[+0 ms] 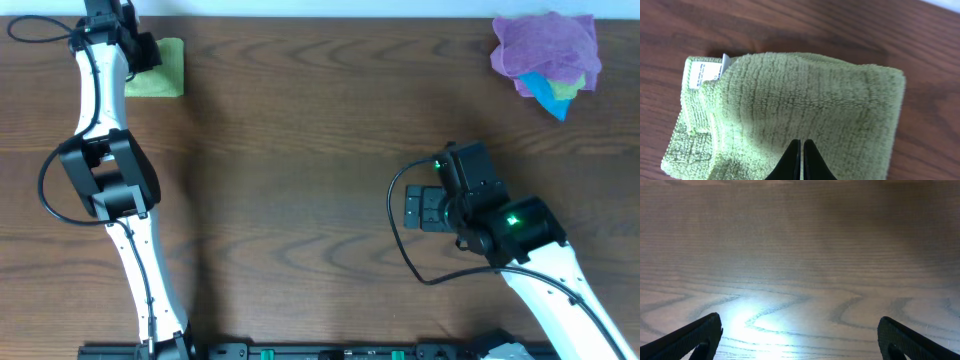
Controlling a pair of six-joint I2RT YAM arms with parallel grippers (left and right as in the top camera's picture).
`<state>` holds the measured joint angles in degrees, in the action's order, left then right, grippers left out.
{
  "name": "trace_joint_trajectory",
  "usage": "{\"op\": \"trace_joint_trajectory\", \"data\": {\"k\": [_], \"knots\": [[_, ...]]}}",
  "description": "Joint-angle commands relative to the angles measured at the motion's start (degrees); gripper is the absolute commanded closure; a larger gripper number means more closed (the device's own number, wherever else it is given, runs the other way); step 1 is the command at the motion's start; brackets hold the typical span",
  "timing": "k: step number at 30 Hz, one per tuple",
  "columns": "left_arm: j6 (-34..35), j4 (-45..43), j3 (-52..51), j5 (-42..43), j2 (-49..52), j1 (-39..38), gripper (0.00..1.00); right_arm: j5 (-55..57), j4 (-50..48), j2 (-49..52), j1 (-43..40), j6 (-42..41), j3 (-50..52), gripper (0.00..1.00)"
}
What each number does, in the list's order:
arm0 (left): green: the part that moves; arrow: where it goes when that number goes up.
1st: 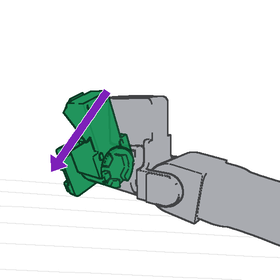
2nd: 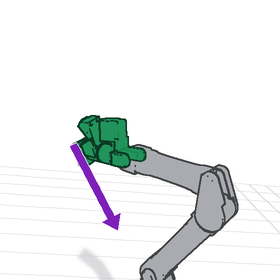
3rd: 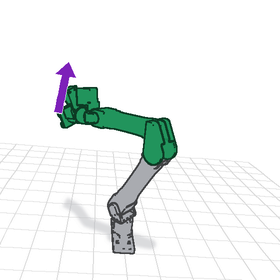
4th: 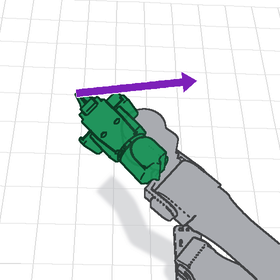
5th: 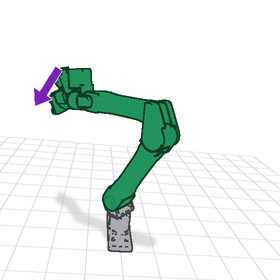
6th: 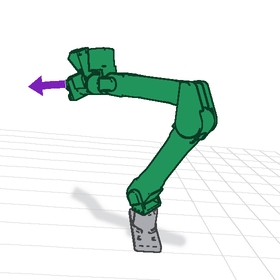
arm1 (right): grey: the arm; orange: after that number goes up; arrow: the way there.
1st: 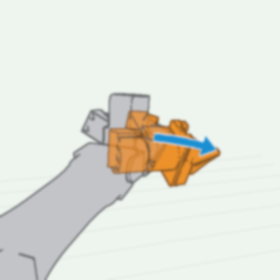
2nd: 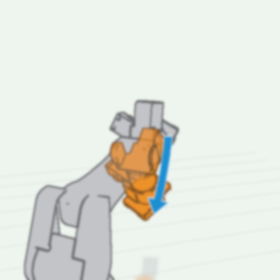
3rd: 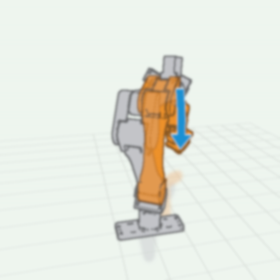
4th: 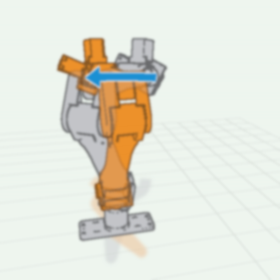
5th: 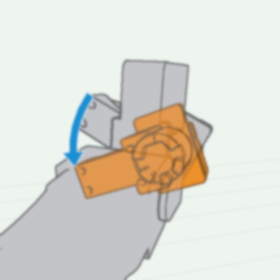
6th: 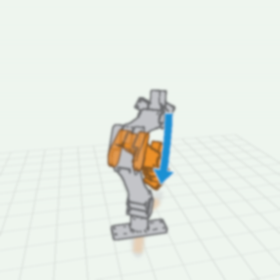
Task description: Fold the cloth
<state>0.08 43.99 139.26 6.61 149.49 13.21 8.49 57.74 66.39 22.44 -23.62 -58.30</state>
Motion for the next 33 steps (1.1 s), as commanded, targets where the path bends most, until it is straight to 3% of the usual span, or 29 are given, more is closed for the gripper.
{"op": "trace_joint_trajectory", "data": {"k": [1,17,33], "knots": [[0.31,-0.46,-1.66,-1.75,1.18,-0.11,0.94,-0.15,-0.13,0.04,-0.39,0.57,0.37,0.01],[-0.11,-7.89,-8.66,-3.23,1.18,-0.11,0.94,-0.15,-0.11,0.04,-0.39,0.55,0.37,0.01],[-0.11,-23.41,-14.45,-4.28,1.18,-0.07,0.94,-0.17,-0.11,0.07,-0.39,0.50,0.37,0.01]]}}
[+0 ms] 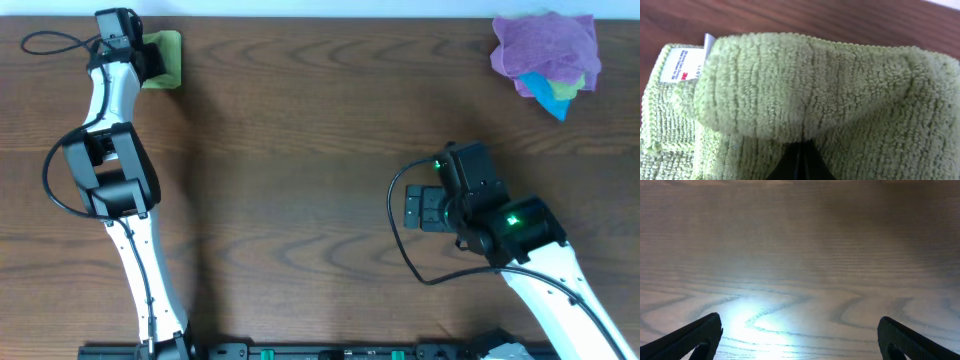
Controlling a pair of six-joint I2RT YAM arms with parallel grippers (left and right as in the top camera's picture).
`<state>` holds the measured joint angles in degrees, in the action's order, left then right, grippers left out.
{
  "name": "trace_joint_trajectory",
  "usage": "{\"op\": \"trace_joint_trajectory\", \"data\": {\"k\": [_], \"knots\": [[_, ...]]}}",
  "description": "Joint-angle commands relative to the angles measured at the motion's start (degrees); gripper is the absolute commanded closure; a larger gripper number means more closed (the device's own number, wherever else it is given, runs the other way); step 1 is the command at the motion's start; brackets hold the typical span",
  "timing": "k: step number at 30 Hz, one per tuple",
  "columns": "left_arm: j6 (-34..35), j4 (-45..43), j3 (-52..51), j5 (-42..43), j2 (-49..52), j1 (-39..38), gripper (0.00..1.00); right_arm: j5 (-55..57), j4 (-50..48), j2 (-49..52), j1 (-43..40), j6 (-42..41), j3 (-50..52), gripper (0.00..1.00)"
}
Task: Fold the cloth
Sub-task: 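Open the left gripper and lift it off the folded green cloth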
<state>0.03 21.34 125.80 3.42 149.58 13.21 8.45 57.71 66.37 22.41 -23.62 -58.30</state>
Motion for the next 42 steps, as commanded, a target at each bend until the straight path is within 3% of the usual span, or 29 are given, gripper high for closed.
{"op": "trace_joint_trajectory", "data": {"k": [1,10,23,33,42], "knots": [[-0.07,-1.18,-0.98,-1.09,1.09,-0.07,0.94,-0.13,-0.07,0.09,-0.37,0.50,0.37,0.01],[0.02,-0.17,-0.11,0.76,0.92,-0.13,0.94,-0.15,-0.02,0.09,-0.37,0.52,0.37,0.01],[0.20,5.88,10.49,1.07,-2.49,-0.55,0.94,-1.86,2.36,0.09,-0.31,0.55,0.37,0.01],[0.13,26.01,22.12,1.07,-7.39,-1.53,0.94,-2.25,0.31,-0.44,-0.33,2.93,-0.50,0.01],[0.31,40.11,22.56,1.14,-20.87,-3.85,0.94,5.33,2.27,-4.72,-0.33,6.14,-10.80,0.01]]}}
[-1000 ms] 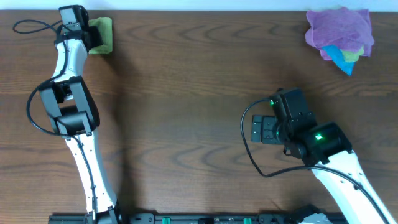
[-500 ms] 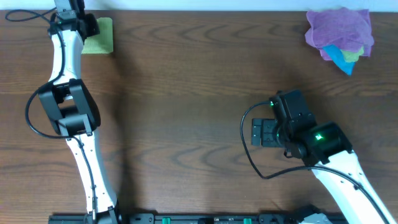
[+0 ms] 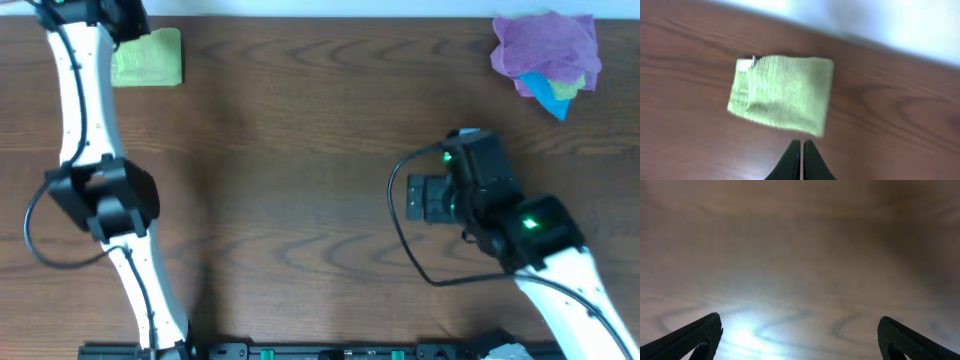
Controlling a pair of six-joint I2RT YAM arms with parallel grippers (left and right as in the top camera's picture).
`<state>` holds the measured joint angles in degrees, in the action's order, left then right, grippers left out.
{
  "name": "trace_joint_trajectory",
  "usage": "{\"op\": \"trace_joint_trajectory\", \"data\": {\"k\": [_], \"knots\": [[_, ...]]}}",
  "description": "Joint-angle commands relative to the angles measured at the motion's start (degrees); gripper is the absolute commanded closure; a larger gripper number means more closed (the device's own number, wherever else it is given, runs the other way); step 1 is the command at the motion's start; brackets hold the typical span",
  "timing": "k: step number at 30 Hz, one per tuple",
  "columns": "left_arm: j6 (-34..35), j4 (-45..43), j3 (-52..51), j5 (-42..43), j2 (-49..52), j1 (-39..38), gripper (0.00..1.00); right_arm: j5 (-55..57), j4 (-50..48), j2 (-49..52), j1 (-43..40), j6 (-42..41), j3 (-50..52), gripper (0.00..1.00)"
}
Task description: Fold the cloth
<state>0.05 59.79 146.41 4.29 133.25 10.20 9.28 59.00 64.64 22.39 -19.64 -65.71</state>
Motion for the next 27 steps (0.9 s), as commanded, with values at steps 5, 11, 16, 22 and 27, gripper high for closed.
{"op": "trace_joint_trajectory", "data": {"k": [5,11,16,22,27], "knots": [[0.42,9.14,1.95,0.24,-10.80,-2.12,0.94,6.01,3.43,-9.62,-0.31,2.19,-4.74,0.01],[1.29,16.55,1.92,0.20,-19.23,-4.26,0.94,7.02,8.55,-20.76,-0.31,2.54,-4.74,0.01],[2.60,21.49,1.92,-3.30,-28.09,-8.02,0.94,6.99,13.68,-29.24,-0.31,2.60,-4.74,0.01],[5.20,29.05,1.92,-7.91,-37.88,-13.70,0.94,6.78,18.93,-36.74,-0.31,3.04,-4.74,0.01],[7.91,34.51,1.84,-13.44,-45.46,-18.84,0.94,6.80,20.59,-39.91,-0.31,4.13,-4.74,0.01]]}}
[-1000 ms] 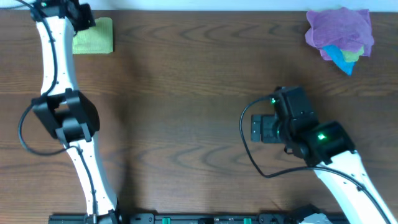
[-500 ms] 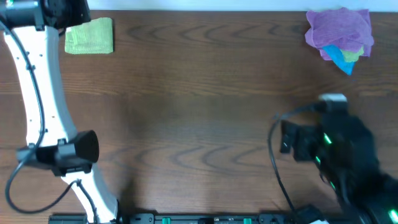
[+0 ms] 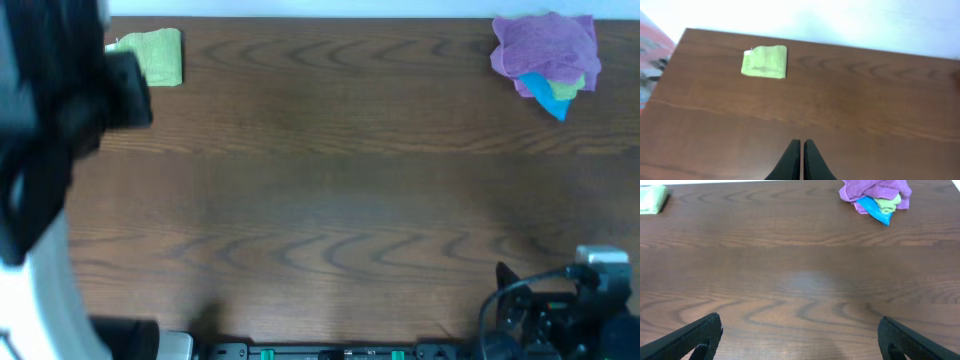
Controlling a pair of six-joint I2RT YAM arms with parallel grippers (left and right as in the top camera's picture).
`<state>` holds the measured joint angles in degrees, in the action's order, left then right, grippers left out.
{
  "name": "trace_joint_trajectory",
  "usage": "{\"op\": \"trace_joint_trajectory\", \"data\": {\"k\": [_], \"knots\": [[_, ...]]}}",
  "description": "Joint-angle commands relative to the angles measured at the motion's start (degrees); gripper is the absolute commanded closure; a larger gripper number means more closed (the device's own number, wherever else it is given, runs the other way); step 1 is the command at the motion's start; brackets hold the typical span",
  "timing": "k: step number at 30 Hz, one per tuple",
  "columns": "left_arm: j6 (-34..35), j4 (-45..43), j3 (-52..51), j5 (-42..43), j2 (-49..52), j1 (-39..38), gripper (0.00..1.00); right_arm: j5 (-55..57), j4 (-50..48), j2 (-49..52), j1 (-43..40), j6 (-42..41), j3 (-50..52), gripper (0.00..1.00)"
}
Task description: Fold the cloth
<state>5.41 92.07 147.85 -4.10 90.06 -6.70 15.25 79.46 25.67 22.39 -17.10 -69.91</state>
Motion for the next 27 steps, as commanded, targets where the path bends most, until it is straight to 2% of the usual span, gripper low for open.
{"op": "trace_joint_trajectory", "data": {"k": [1,5,11,14,17,19,20,22,23,27], "knots": [[3.06,3.23,0.39,-5.88,-3.72,-2.86,0.94,0.87,0.02,-1.16,-0.31,1.57,-0.55,0.01],[3.87,4.72,-1.07,-6.75,-11.41,-5.44,0.94,0.85,-2.56,-1.07,-0.31,1.51,-0.52,0.01],[3.87,4.70,-1.90,-6.47,-18.51,-5.44,0.93,0.66,-2.64,-1.07,-0.31,1.51,-0.52,0.01],[3.98,4.72,-1.90,-4.96,-19.39,-5.44,0.87,0.66,-2.05,-1.07,-0.31,1.51,-0.52,0.01],[4.00,4.72,-1.90,-1.49,-19.39,-5.44,0.64,0.66,-1.25,-1.07,-0.31,1.51,-0.52,0.01],[4.02,4.72,-1.90,0.33,-19.39,-5.44,0.53,0.66,-0.52,-1.07,-0.31,1.49,-0.52,0.01],[4.02,4.72,-1.90,0.79,-19.39,-5.44,0.43,0.63,-0.22,-1.07,-0.31,1.51,-0.52,0.01],[4.02,4.72,-1.90,0.96,-19.39,-5.44,0.08,0.66,0.33,-1.07,-0.31,1.51,-0.52,0.01],[4.02,4.72,-1.90,0.96,-19.39,-5.44,0.05,0.66,0.50,-1.07,-0.31,1.51,-0.52,0.01],[4.04,4.72,-1.90,1.14,-19.39,-5.44,0.05,0.66,1.22,-1.07,-0.31,1.51,-0.52,0.01]]}}
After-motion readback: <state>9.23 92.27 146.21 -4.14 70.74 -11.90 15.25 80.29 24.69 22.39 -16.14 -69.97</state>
